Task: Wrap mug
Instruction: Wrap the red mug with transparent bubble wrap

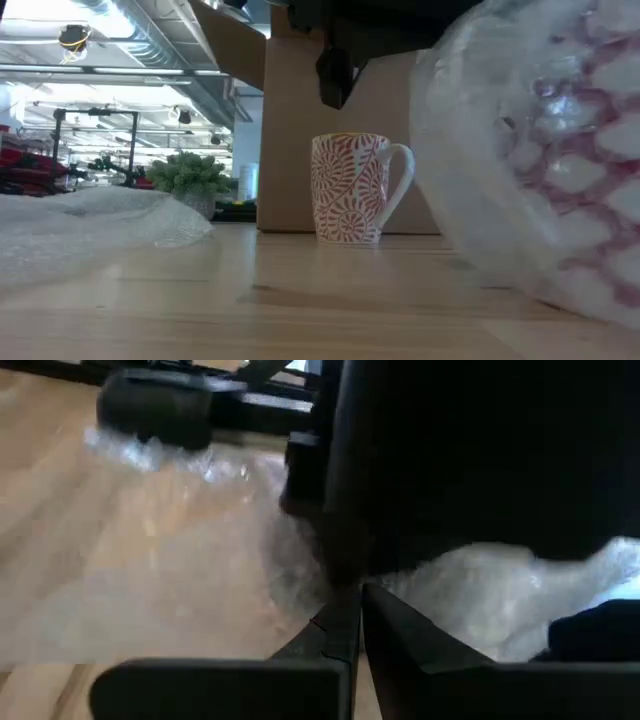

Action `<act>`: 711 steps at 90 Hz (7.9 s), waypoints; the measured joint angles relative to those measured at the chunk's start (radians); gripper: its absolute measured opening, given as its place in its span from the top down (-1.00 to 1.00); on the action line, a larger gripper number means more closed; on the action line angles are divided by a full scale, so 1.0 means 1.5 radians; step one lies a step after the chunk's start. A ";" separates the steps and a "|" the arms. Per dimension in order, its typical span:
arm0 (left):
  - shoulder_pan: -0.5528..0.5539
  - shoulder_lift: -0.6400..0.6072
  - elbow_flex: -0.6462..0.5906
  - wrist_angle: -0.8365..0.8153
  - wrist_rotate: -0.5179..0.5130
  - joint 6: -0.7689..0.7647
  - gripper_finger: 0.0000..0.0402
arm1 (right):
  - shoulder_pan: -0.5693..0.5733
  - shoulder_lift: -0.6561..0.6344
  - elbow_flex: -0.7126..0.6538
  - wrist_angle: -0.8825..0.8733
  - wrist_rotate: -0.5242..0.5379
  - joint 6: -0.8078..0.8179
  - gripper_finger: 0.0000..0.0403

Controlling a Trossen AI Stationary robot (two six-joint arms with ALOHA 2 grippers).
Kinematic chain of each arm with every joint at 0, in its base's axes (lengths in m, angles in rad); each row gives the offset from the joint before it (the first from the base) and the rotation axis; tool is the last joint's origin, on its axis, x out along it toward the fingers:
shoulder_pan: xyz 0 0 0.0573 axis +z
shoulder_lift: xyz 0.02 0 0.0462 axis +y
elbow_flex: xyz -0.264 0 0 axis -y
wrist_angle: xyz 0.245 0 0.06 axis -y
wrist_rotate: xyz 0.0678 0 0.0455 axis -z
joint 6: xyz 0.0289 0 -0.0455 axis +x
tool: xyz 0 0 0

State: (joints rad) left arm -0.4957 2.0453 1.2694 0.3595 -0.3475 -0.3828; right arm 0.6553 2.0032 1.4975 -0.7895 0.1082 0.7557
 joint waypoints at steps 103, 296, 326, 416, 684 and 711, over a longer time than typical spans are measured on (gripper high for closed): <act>0.019 -0.067 -0.011 -0.008 0.014 0.032 1.00 | -0.007 -0.013 0.015 -0.008 0.014 -0.023 1.00; -0.003 0.046 0.043 0.052 0.070 0.038 1.00 | 0.012 0.001 0.038 -0.080 0.100 0.052 1.00; 0.006 0.060 0.044 0.043 0.064 0.035 1.00 | 0.017 -0.044 0.069 -0.128 0.072 0.050 1.00; 0.008 0.062 0.040 0.068 0.054 0.029 1.00 | 0.030 -0.098 0.144 -0.209 0.066 0.039 0.98; 0.008 0.063 0.040 0.072 0.062 0.029 1.00 | 0.061 -0.128 0.000 -0.080 0.159 0.013 1.00; 0.008 0.063 0.040 0.076 0.062 0.028 1.00 | 0.022 -0.067 -0.066 -0.010 0.092 0.034 1.00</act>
State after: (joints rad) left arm -0.4831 2.1395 1.3296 0.4732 -0.2539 -0.3408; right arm 0.6884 1.9020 1.3979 -0.8051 0.2460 0.8070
